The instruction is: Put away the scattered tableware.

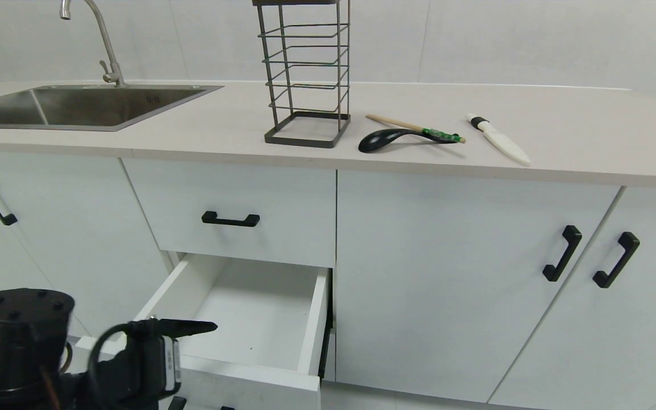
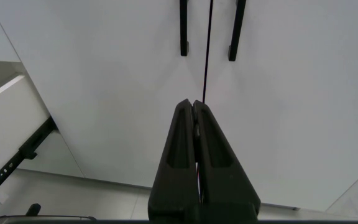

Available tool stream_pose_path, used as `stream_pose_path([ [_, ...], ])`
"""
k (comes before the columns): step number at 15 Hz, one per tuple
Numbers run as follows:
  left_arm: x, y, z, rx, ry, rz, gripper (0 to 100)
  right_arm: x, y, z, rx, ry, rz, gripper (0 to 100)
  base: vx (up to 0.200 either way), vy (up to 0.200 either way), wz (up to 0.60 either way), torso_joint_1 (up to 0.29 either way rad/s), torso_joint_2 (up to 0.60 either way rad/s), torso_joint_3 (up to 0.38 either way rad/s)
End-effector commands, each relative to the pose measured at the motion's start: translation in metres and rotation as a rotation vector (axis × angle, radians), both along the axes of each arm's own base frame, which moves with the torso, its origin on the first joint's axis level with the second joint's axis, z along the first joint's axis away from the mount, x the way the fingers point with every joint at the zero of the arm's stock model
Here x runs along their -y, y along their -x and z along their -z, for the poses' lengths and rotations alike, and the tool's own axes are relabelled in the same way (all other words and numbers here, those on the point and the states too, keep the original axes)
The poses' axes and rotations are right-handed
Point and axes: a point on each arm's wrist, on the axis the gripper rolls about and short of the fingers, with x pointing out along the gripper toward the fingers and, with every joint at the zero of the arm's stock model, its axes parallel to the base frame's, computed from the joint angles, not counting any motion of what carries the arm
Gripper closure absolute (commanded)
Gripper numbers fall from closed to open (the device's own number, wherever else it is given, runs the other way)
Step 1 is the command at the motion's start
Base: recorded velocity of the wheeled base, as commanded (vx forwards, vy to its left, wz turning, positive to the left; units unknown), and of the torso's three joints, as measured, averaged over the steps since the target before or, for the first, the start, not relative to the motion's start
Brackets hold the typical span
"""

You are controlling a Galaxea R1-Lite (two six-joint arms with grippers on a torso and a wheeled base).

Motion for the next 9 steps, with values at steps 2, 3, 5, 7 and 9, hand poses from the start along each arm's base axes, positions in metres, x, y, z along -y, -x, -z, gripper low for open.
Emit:
stream_pose_path([
  [2, -0.022, 0.031, -0.041, -0.036, 0.365, -0.217, 0, 0.0, 0.0, 0.0, 0.0, 0.0, 0.0, 100, 0.0, 0.0, 0.0, 0.0, 0.0, 0.0],
  [3, -0.026, 0.032, -0.042, -0.03, 0.383, -0.265, 0, 0.0, 0.0, 0.0, -0.002, 0.0, 0.0, 100, 0.0, 0.0, 0.0, 0.0, 0.0, 0.0],
  [5, -0.044, 0.032, -0.047, 0.046, 0.397, -0.443, 0, 0.0, 0.0, 0.0, -0.002, 0.0, 0.0, 100, 0.0, 0.0, 0.0, 0.0, 0.0, 0.0],
  [7, -0.053, 0.031, -0.051, 0.096, 0.416, -0.521, 0, 0.0, 0.0, 0.0, -0.002, 0.0, 0.0, 100, 0.0, 0.0, 0.0, 0.0, 0.0, 0.0],
  [9, -0.067, 0.038, -0.056, 0.214, 0.443, -0.639, 0, 0.0, 0.0, 0.0, -0.002, 0.0, 0.0, 100, 0.0, 0.0, 0.0, 0.0, 0.0, 0.0],
])
